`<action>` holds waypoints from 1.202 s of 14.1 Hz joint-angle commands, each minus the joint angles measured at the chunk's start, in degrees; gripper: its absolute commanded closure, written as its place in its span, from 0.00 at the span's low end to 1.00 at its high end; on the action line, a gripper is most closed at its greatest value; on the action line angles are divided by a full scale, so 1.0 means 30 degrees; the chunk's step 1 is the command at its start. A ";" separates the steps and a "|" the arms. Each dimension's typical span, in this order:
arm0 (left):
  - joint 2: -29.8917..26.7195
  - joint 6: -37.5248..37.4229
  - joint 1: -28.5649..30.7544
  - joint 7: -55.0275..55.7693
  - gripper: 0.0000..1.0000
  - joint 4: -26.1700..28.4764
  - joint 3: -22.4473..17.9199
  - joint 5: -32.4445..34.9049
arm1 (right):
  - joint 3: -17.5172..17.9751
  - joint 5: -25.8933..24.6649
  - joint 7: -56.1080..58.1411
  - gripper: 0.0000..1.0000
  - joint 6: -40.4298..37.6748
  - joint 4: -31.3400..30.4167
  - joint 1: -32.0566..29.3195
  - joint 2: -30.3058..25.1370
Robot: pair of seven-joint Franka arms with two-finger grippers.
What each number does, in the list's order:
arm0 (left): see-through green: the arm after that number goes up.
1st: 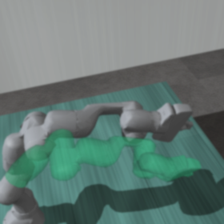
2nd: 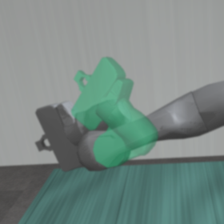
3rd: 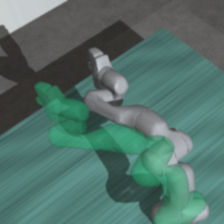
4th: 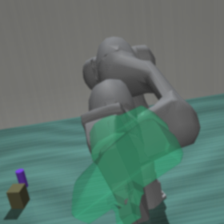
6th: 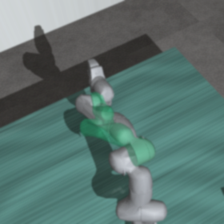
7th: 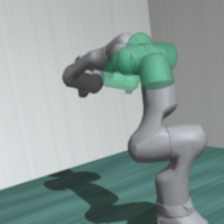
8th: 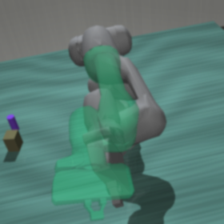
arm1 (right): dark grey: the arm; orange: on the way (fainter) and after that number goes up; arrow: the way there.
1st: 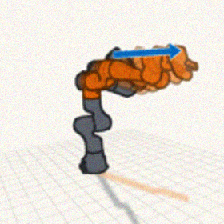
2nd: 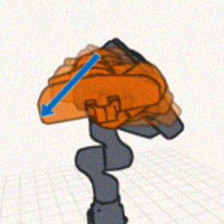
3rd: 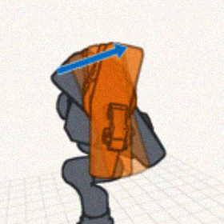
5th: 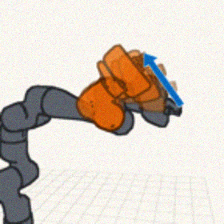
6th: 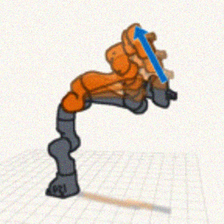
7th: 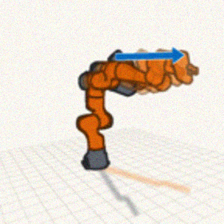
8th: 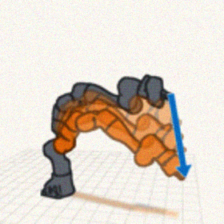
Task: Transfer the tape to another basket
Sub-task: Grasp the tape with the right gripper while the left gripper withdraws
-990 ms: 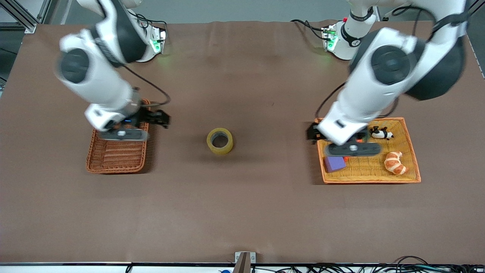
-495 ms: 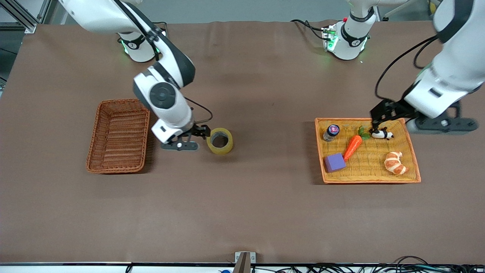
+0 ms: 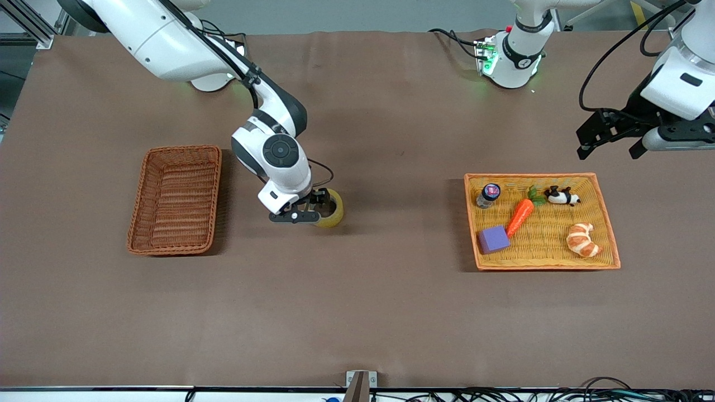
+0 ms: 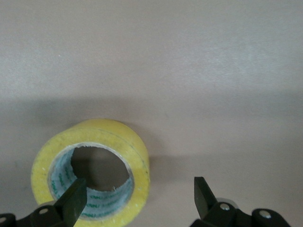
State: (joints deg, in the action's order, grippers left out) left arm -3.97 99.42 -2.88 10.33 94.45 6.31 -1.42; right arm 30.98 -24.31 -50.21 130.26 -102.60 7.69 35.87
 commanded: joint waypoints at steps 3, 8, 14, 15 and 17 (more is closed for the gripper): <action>-0.0171 -0.0035 0.0198 -0.0894 0.00 0.1007 -0.0199 -0.0756 | 0.0248 -0.1270 -0.0812 0.00 0.0496 0.0216 0.0014 0.0730; 0.0706 0.0082 0.0023 -0.1884 0.03 0.0920 -0.0958 -0.0697 | 0.0219 -0.2617 -0.1720 0.00 0.1112 0.0216 -0.0162 0.1433; 0.1002 0.0141 0.0051 -0.2184 0.00 0.0831 -0.1020 -0.0375 | 0.0161 -0.3380 -0.1749 0.06 0.1551 0.0187 -0.0337 0.1814; 0.1002 0.0141 0.0080 -0.2096 0.00 0.0802 -0.1020 -0.0375 | 0.0160 -0.3380 -0.1749 0.11 0.1580 0.0187 -0.0338 0.1814; 0.1031 0.0141 0.0080 -0.1920 0.00 0.0744 -0.0991 -0.0345 | 0.0131 -0.3701 -0.1749 0.23 0.1785 0.0158 -0.0308 0.1873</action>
State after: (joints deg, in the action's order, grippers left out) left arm -0.88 99.82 -2.29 4.13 97.40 3.57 -2.63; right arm 30.80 -33.07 -53.90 134.86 -102.50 7.35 40.77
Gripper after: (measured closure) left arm 0.000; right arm 0.101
